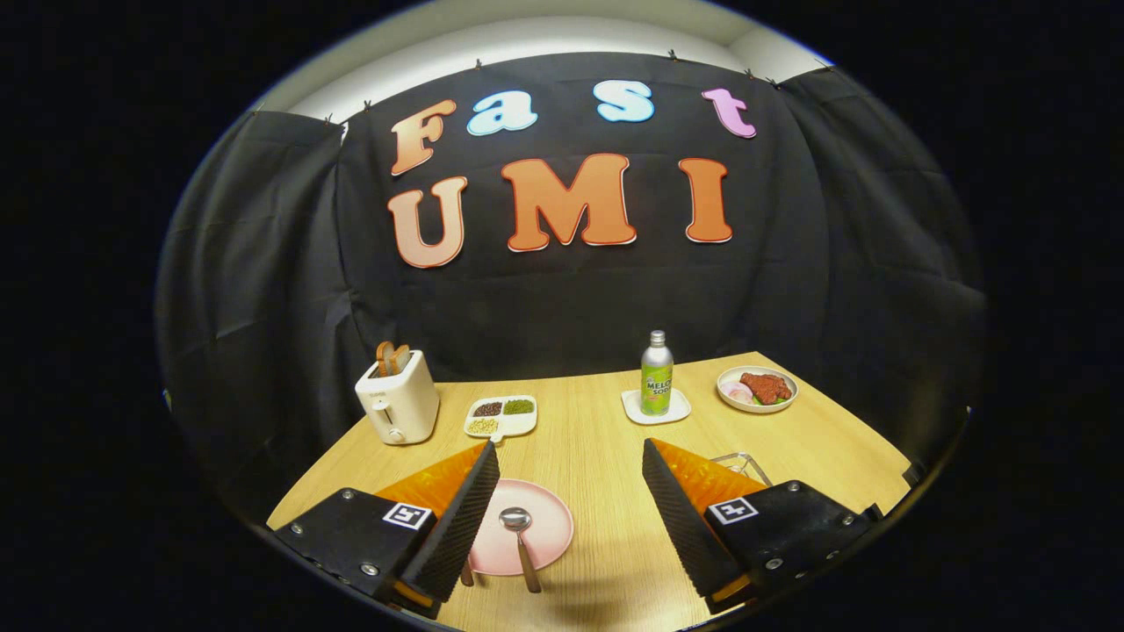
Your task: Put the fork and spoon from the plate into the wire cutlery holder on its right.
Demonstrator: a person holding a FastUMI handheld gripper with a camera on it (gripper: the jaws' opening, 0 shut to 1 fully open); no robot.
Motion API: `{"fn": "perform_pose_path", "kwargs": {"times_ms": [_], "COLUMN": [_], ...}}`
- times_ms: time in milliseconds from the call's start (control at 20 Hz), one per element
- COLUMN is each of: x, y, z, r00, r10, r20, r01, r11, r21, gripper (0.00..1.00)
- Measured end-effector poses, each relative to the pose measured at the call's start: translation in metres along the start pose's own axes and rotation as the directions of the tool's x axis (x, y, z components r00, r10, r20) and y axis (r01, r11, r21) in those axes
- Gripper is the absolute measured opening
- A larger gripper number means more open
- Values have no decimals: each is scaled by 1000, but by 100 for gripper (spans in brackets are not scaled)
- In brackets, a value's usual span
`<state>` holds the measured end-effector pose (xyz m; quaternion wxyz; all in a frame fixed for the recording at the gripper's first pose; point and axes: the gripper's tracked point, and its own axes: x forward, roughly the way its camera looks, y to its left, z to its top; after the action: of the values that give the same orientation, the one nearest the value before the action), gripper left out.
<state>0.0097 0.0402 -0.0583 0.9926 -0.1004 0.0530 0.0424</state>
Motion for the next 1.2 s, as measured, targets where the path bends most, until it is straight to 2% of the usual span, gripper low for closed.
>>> {"fn": "perform_pose_path", "kwargs": {"times_ms": [500,800,1050,1200], "x": [6,20,39,51], "y": [10,24,40,43], "z": [-32,-62,-118,-149], "r00": [996,988,949,917], "r10": [33,56,98,93], "r20": [-80,-146,-300,-388], "r01": [-36,-72,-138,-157], "r11": [999,992,984,978], "r21": [-29,-104,-115,-137], "gripper": [98,99,98,88]}}
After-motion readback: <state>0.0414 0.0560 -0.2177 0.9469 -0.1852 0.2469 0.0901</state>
